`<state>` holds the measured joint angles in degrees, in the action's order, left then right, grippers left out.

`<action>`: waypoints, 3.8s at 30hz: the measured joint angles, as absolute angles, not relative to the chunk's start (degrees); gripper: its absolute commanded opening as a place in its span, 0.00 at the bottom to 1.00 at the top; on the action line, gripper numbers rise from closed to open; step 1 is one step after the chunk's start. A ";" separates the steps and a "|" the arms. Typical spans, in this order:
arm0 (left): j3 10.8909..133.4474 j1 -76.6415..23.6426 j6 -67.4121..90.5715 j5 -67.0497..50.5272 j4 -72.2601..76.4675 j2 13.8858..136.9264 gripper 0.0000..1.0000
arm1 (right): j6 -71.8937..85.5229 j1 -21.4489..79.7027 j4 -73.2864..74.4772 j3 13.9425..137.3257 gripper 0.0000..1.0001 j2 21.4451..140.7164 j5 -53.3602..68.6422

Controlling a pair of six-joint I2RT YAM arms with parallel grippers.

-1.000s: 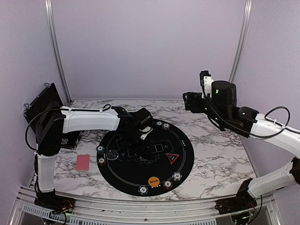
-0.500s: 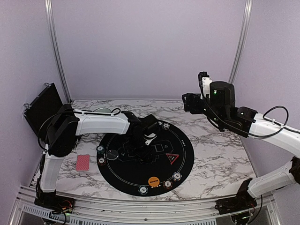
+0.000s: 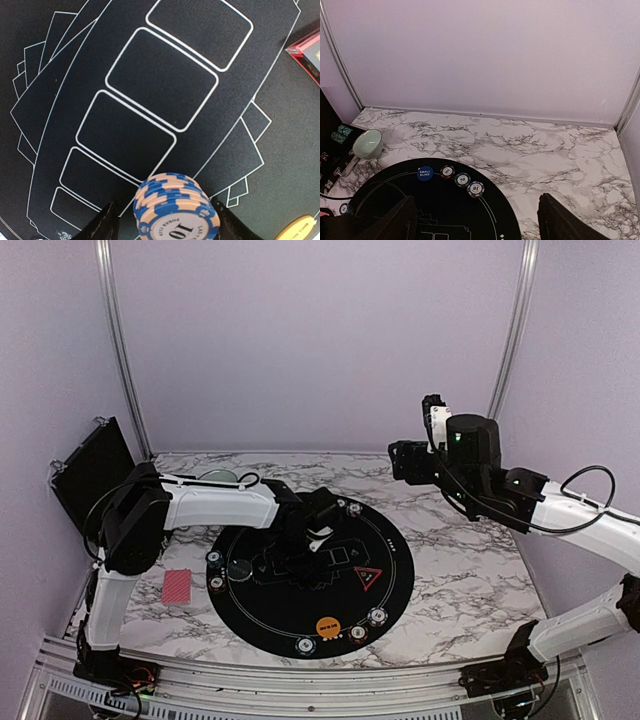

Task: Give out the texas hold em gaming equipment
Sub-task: Pick up the pile of poker chips from the poker table mat, then place the pile of poker chips at the dealer area.

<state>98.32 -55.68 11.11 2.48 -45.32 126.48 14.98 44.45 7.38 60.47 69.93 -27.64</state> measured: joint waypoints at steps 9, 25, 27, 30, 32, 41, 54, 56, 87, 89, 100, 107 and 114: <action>98.87 -56.75 10.98 3.81 -45.52 126.74 0.55 | 15.09 44.45 7.77 60.47 0.81 69.93 -27.64; 99.63 -57.34 10.85 5.23 -45.87 127.37 0.39 | 15.62 44.45 8.51 60.47 0.81 69.93 -27.68; 99.63 -57.36 10.85 5.39 -45.87 127.37 0.38 | 15.68 44.45 8.64 60.47 0.81 69.93 -27.68; 99.61 -57.39 10.87 5.58 -45.87 127.37 0.35 | 15.86 44.45 8.64 60.47 0.81 69.95 -27.68; 99.61 -57.39 10.87 5.67 -45.87 127.37 0.34 | 15.88 44.45 8.67 60.47 0.81 70.08 -27.68; 99.61 -57.39 10.87 6.22 -45.87 127.37 0.34 | 16.03 44.45 8.73 60.47 0.81 70.70 -27.66; 99.31 -55.24 10.57 6.00 -45.71 127.13 0.34 | 16.27 44.45 9.10 60.47 0.81 71.90 -27.59; 98.65 -54.35 10.37 6.07 -45.50 126.74 0.34 | 16.29 44.45 9.15 60.47 0.81 72.12 -27.57; 91.46 -38.02 7.86 6.04 -43.05 122.52 0.34 | 16.47 44.45 10.39 61.01 0.81 75.29 -27.07; 90.80 -37.21 7.86 6.02 -42.46 122.17 0.34 | 16.47 44.45 10.39 61.06 0.81 75.37 -27.03; 86.91 -33.50 8.03 6.17 -40.23 119.85 0.34 | 16.47 44.45 10.66 61.34 0.81 75.55 -26.20; 82.87 -31.86 8.71 7.01 -39.00 117.23 0.34 | 16.47 44.45 10.72 61.36 0.81 75.68 -26.00; 78.96 -30.63 9.43 7.66 -37.85 114.65 0.34 | 16.47 44.45 10.74 61.36 0.81 76.20 -25.50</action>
<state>78.96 -30.63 9.43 7.66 -37.85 114.65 16.47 44.45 10.74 61.36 76.20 -25.50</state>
